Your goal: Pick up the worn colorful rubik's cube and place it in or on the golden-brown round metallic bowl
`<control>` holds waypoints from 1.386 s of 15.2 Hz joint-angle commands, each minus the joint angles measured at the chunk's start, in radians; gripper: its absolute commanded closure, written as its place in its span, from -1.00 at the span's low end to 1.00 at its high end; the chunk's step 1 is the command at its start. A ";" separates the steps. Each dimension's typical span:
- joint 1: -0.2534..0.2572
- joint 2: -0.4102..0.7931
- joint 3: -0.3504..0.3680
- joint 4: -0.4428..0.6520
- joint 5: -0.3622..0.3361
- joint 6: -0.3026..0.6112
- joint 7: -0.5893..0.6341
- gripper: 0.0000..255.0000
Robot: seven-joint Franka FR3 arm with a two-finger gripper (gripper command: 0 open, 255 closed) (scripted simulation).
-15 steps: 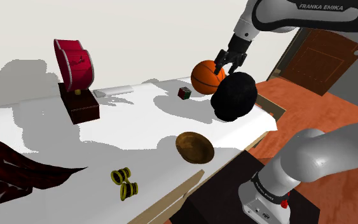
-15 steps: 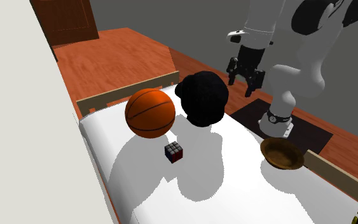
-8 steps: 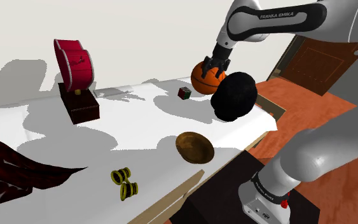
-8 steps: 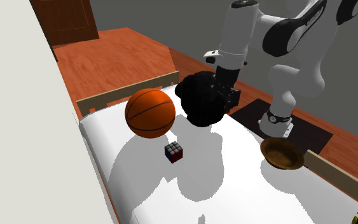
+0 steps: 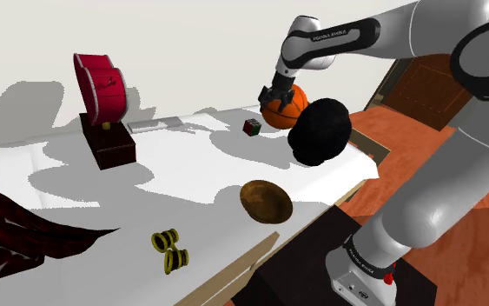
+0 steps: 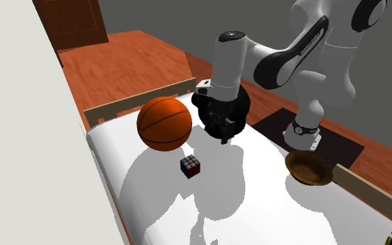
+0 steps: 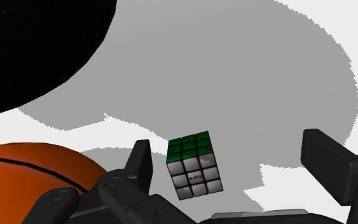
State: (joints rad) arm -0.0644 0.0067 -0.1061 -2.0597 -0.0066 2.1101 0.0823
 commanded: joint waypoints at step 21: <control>-0.050 0.500 -0.001 0.337 0.073 0.118 -0.055 -1.00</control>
State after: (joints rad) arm -0.1177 0.4838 -0.1148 -1.7113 0.0615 2.2537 0.0280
